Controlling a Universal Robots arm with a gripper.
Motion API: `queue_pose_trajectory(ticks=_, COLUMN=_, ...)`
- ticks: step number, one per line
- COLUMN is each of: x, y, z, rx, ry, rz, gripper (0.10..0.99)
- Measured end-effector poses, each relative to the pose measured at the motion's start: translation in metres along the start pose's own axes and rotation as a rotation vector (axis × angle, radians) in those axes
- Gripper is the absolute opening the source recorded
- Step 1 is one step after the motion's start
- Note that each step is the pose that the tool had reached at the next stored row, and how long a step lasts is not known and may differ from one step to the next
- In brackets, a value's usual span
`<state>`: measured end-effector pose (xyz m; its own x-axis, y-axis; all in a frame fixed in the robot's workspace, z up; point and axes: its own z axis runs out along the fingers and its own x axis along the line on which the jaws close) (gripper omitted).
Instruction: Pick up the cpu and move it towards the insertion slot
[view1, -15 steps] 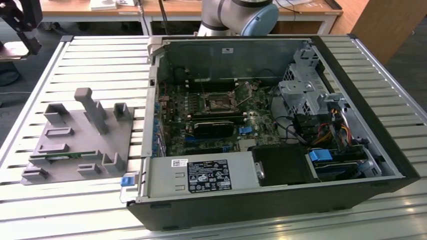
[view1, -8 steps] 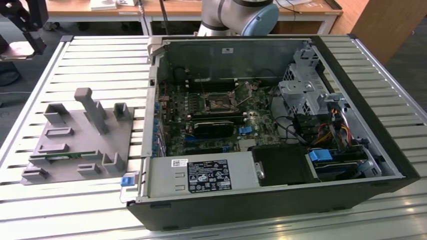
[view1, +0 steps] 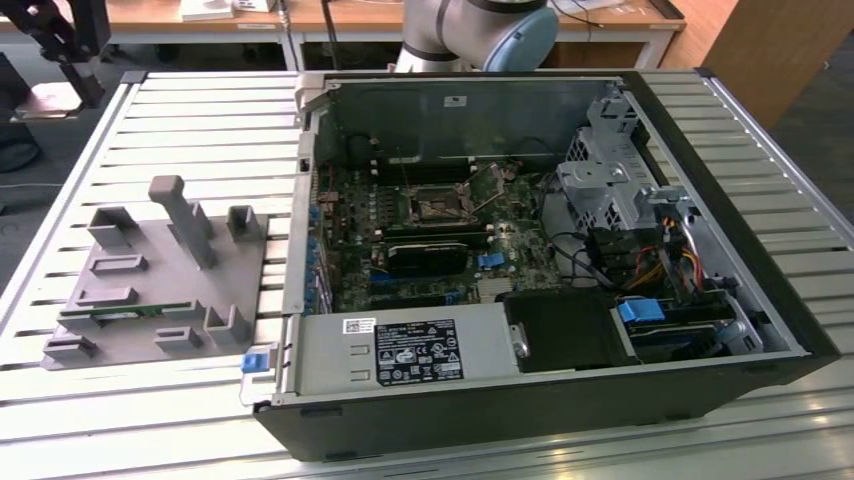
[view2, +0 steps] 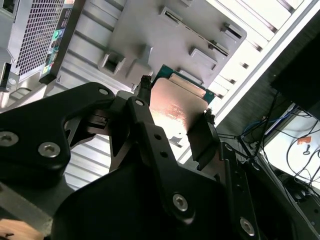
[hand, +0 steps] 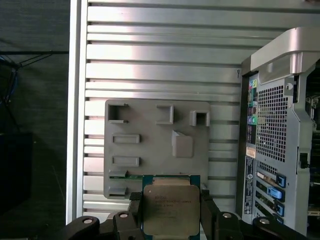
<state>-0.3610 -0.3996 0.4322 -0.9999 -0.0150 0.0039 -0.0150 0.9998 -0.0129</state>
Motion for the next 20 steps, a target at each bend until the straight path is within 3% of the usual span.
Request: queue_pose_trajectory(ticks=20, x=-0.0226, y=0.0015, z=-0.0001, rx=0.003, ry=0.0002, rz=0.0, gripper=0.545)
